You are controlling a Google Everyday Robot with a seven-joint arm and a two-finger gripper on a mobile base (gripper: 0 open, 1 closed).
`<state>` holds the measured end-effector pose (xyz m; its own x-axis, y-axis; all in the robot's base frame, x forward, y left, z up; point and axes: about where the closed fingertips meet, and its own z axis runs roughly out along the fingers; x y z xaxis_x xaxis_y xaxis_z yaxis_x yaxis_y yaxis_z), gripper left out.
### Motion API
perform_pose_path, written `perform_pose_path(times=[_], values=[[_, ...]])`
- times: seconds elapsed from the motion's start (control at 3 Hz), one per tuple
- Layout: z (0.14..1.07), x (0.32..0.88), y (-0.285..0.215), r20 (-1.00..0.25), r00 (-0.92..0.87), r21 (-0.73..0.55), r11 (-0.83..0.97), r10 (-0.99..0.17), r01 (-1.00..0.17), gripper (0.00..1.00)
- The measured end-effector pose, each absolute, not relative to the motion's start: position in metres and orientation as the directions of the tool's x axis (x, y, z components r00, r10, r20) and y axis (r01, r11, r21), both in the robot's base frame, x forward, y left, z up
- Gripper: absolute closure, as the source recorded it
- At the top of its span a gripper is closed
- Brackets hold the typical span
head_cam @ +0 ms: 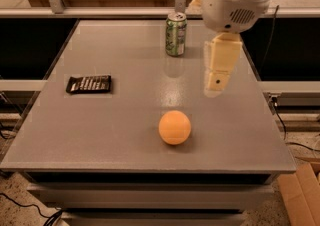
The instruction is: Pick rxbar chocolate
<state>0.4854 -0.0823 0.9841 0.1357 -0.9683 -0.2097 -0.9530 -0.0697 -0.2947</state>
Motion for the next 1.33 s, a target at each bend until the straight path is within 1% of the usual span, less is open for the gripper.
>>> perform_pose_path(times=[0.67, 1.0, 1.33], values=[[0.984, 0.511, -0.002, -0.213, 0.308, -0.306, -0.236, -0.927, -0.922, 0.0], [0.975, 0.522, 0.039, -0.238, 0.359, -0.277, -0.291, -0.902, -0.916, 0.0], [0.975, 0.523, 0.04, -0.24, 0.36, -0.278, -0.292, -0.902, -0.915, 0.0]])
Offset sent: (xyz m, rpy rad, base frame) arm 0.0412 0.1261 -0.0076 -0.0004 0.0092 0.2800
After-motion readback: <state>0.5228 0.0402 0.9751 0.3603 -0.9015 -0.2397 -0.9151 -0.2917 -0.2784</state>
